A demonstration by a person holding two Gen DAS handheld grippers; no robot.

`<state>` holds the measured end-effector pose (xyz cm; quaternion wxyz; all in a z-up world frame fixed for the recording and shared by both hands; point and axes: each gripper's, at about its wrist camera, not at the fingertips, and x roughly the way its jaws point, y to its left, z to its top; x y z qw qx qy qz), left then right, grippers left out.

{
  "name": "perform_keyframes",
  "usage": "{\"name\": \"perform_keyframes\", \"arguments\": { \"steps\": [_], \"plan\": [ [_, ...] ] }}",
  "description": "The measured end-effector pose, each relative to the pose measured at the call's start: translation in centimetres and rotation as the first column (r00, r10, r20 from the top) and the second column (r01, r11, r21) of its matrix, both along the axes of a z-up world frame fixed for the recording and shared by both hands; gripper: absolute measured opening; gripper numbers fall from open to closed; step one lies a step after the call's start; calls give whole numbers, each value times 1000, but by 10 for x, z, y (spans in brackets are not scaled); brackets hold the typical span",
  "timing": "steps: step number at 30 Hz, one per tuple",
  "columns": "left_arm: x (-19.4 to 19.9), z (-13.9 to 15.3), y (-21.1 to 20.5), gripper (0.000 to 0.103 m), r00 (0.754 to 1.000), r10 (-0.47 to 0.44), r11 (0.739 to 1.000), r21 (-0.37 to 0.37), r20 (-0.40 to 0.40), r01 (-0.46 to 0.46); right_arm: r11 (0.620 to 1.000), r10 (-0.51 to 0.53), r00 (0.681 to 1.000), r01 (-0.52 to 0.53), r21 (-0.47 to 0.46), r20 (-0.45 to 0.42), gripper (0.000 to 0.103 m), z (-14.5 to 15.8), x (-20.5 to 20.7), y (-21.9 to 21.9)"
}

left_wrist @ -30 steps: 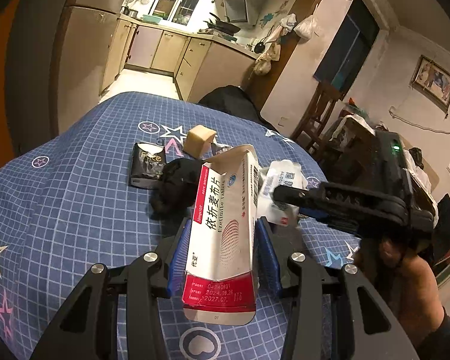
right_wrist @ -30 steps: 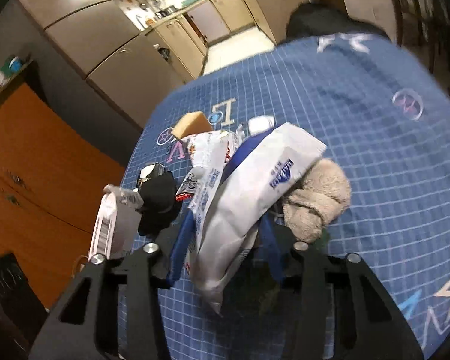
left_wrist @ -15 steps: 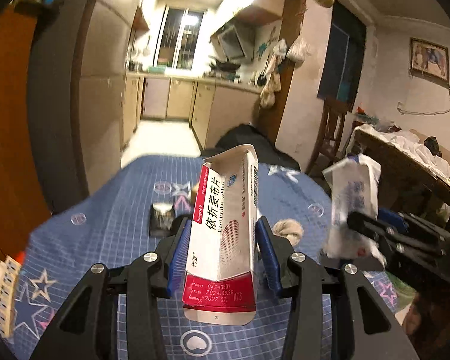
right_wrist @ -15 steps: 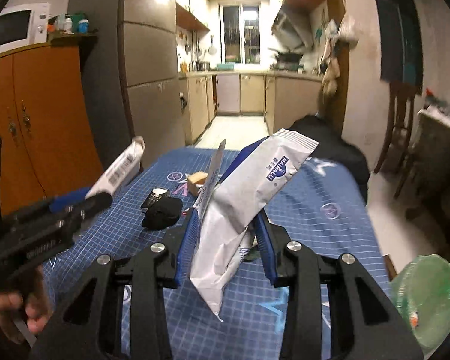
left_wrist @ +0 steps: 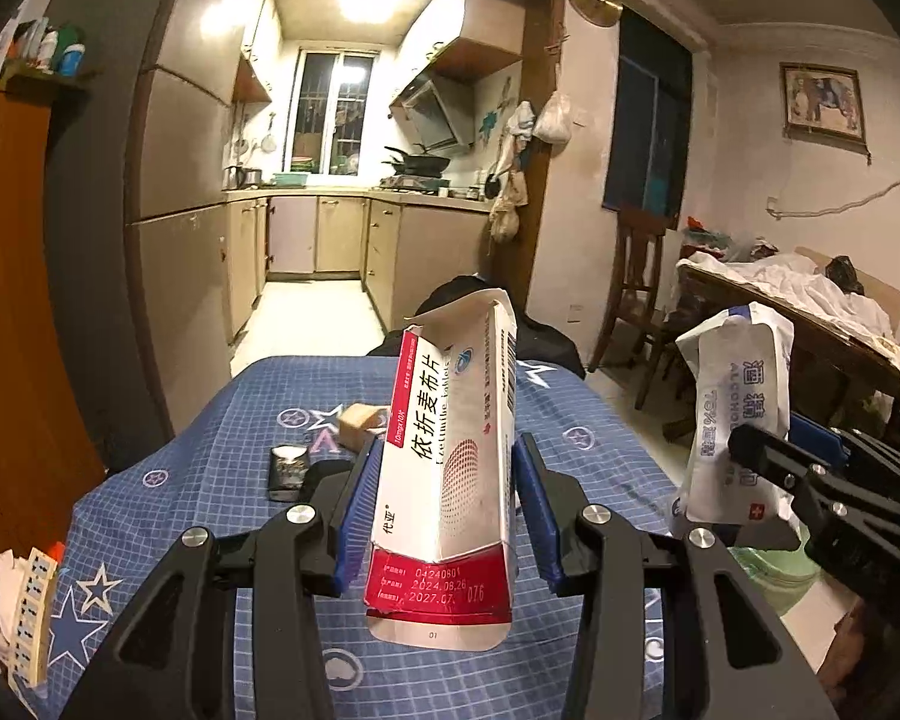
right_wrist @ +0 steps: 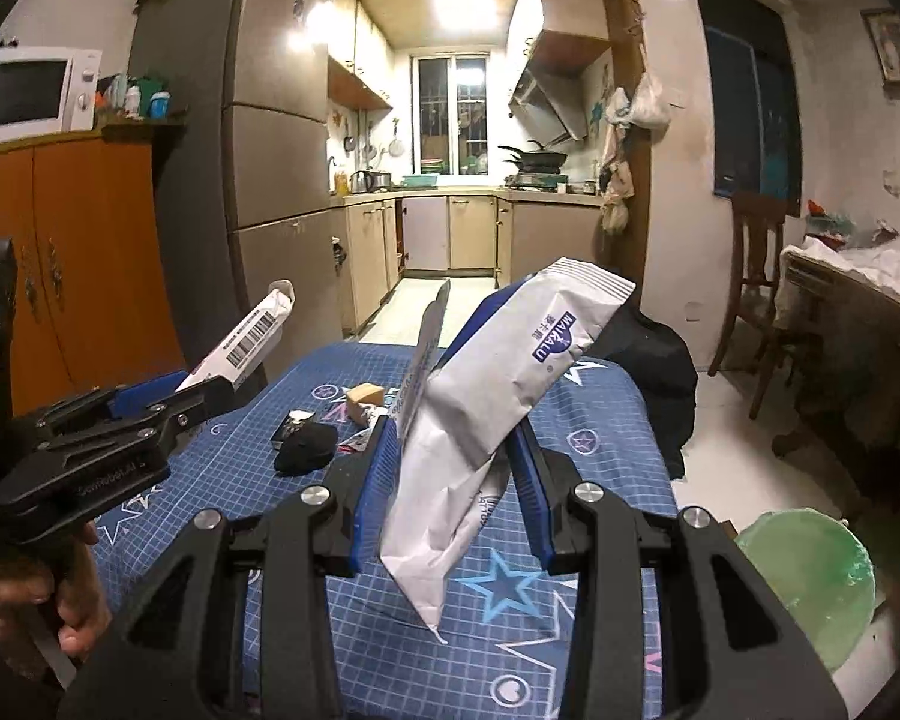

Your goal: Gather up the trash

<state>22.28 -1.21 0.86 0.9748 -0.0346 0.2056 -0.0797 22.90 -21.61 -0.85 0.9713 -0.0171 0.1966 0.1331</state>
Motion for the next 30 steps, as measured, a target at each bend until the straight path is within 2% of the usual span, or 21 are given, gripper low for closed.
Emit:
{"name": "perform_keyframes", "arguments": {
  "steps": [5, 14, 23, 28, 30],
  "plan": [
    [5, 11, -31, 45, 999, -51, 999, 10, 10, 51, 999, -54, 999, 54, -4, 3, 37, 12, -5, -30],
    [36, 30, -139, 45, 975, -223, 975, 24, -3, 223, 980, -199, 979, 199, -26, -31, 37, 22, -3, -108],
    [65, 30, -265, 46, 917, -396, 916, 45, -47, 398, 943, -332, 939, 329, -46, -95, 37, 18, -1, -197],
    [90, 17, -331, 46, 866, -484, 871, 19, -128, 490, 930, -364, 910, 367, -25, -199, 37, 3, 9, -250],
    [103, 6, -355, 46, 846, -507, 857, 12, -164, 515, 923, -377, 889, 385, -22, -260, 37, -7, 16, -274]
  ]
}}
